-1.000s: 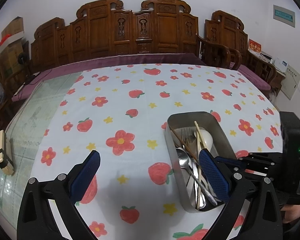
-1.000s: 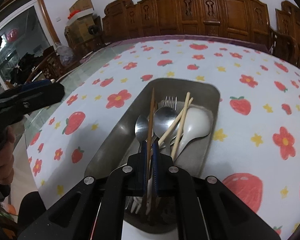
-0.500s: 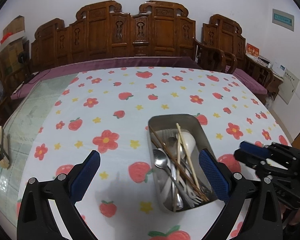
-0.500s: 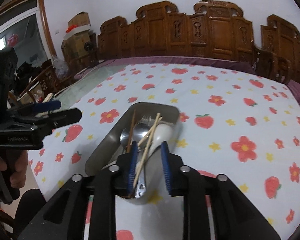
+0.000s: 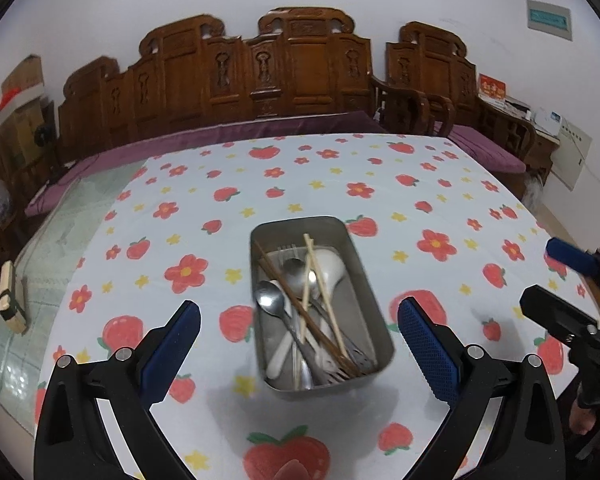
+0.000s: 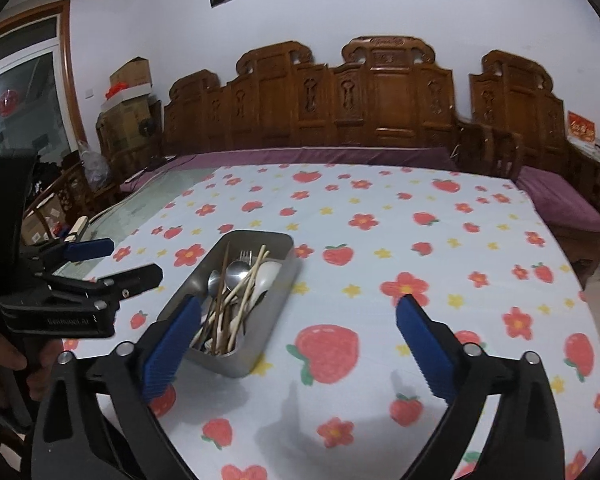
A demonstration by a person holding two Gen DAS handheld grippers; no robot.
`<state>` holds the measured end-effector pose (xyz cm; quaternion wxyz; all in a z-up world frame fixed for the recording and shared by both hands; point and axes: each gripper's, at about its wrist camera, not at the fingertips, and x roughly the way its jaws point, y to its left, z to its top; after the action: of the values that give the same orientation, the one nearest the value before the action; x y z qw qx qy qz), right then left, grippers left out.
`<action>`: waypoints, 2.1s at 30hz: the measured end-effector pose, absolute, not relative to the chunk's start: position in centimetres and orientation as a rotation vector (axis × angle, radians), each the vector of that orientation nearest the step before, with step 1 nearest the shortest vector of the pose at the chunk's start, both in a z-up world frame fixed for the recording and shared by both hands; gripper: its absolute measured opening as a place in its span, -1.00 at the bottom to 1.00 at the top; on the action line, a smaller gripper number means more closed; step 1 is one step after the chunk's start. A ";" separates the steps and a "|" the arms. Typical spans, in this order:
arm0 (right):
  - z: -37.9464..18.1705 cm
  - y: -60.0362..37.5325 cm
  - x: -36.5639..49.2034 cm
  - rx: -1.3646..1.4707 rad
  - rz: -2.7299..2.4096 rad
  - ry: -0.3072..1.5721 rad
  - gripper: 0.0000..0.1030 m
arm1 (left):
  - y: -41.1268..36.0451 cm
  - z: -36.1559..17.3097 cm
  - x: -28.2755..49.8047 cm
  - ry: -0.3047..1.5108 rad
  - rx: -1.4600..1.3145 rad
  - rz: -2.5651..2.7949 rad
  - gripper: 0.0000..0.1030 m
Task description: Organize utensils
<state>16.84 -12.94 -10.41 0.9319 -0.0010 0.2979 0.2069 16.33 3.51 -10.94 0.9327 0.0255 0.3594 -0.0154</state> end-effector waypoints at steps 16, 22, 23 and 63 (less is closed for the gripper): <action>-9.1 -18.1 11.2 0.017 0.294 0.581 0.95 | 0.0 -9.5 10.2 0.691 -0.004 -0.044 0.85; -8.4 -19.2 9.8 0.021 0.268 0.568 0.95 | -0.4 -8.1 8.3 0.657 -0.008 -0.023 0.85; -8.3 -19.3 9.6 0.022 0.266 0.565 0.95 | -0.5 -7.8 8.0 0.653 -0.010 -0.022 0.85; 2.7 -20.3 2.4 0.015 0.251 0.313 0.95 | -1.9 2.9 0.5 0.404 -0.007 0.016 0.85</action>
<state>2.37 -20.30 2.68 0.9800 0.0075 0.1552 0.1246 0.55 -1.88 2.94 0.9796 -0.0037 0.2005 0.0081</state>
